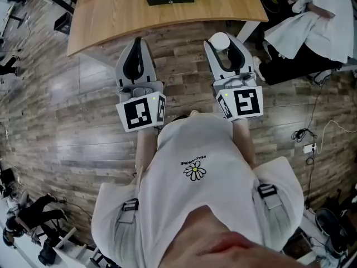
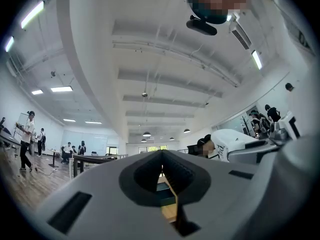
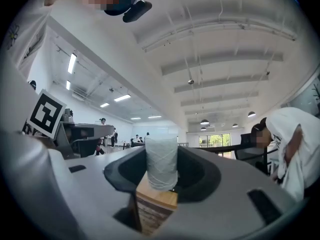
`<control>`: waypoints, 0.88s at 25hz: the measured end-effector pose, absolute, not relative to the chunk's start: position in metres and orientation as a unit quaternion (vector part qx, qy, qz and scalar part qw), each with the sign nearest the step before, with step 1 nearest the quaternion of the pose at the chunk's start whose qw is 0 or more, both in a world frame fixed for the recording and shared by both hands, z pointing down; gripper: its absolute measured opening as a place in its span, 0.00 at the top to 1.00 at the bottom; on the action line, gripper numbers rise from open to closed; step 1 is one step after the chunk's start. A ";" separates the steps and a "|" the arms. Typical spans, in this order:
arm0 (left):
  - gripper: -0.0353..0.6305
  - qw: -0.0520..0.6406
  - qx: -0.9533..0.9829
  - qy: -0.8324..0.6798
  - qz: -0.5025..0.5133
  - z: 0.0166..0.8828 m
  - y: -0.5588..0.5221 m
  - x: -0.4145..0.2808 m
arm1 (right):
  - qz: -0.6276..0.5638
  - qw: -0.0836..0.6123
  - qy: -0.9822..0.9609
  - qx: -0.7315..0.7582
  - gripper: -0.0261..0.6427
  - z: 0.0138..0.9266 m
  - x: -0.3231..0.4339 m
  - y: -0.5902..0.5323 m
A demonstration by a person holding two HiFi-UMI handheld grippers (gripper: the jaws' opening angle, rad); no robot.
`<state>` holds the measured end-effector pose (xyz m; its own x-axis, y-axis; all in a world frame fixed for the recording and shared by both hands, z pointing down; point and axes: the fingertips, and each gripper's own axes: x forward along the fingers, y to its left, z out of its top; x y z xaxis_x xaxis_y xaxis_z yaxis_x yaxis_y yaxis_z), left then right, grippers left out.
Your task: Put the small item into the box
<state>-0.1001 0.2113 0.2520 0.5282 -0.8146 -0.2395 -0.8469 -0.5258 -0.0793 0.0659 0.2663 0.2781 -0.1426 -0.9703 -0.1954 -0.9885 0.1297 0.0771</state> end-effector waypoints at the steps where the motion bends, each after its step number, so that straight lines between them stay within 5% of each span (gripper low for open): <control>1: 0.92 0.093 -0.869 0.478 0.086 0.253 0.211 -0.100 | 0.092 0.050 0.750 -0.653 0.69 0.279 0.067 0.266; 22: 0.92 0.062 -0.877 0.470 0.083 0.278 0.151 -0.086 | 0.068 0.037 0.758 -0.648 0.69 0.300 0.072 0.212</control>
